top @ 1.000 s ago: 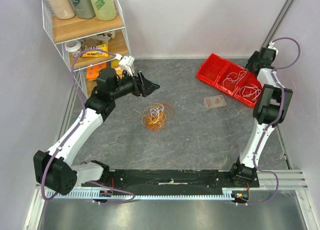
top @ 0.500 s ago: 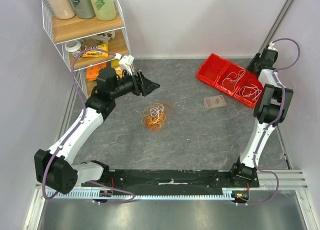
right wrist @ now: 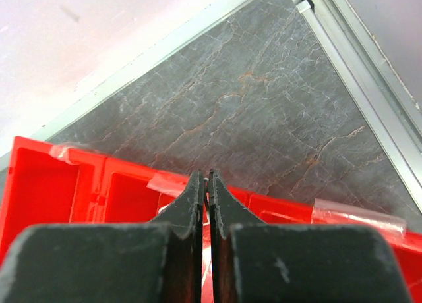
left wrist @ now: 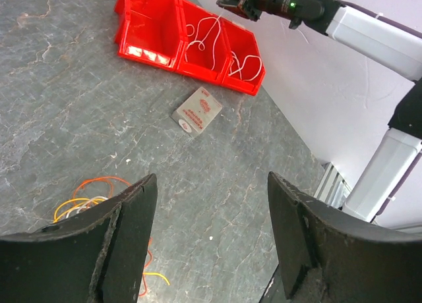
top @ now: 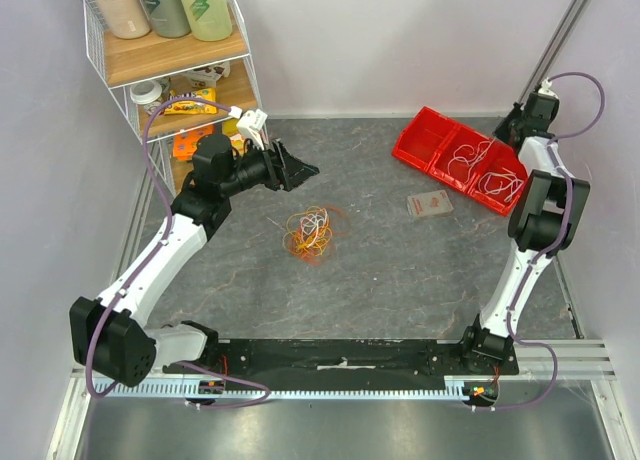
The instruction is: Untangle the cables
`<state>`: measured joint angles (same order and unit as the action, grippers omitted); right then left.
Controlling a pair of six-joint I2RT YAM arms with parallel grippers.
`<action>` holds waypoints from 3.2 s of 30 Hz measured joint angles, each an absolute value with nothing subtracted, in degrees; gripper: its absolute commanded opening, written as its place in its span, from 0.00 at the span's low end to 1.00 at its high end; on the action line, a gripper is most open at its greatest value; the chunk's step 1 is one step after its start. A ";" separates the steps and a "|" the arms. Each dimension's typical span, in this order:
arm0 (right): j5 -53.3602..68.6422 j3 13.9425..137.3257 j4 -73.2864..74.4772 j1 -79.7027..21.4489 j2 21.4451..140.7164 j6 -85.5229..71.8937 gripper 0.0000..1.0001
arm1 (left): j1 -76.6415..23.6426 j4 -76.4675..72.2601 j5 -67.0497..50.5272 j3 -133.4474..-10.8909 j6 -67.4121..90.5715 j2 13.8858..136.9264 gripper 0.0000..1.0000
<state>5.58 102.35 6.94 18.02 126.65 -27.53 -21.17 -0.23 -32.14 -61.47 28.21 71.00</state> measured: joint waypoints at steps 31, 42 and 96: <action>1.17 89.03 6.22 10.98 105.14 -31.48 0.01 | -21.06 -1.87 -34.65 -60.75 30.65 71.61 0.72; -1.39 88.31 9.89 9.54 114.61 -27.75 0.17 | -21.06 -1.91 -35.07 -60.71 31.09 71.64 0.72; -11.14 99.90 21.28 3.16 114.52 -20.03 0.00 | -20.69 -3.18 -36.34 -60.53 32.18 72.01 0.71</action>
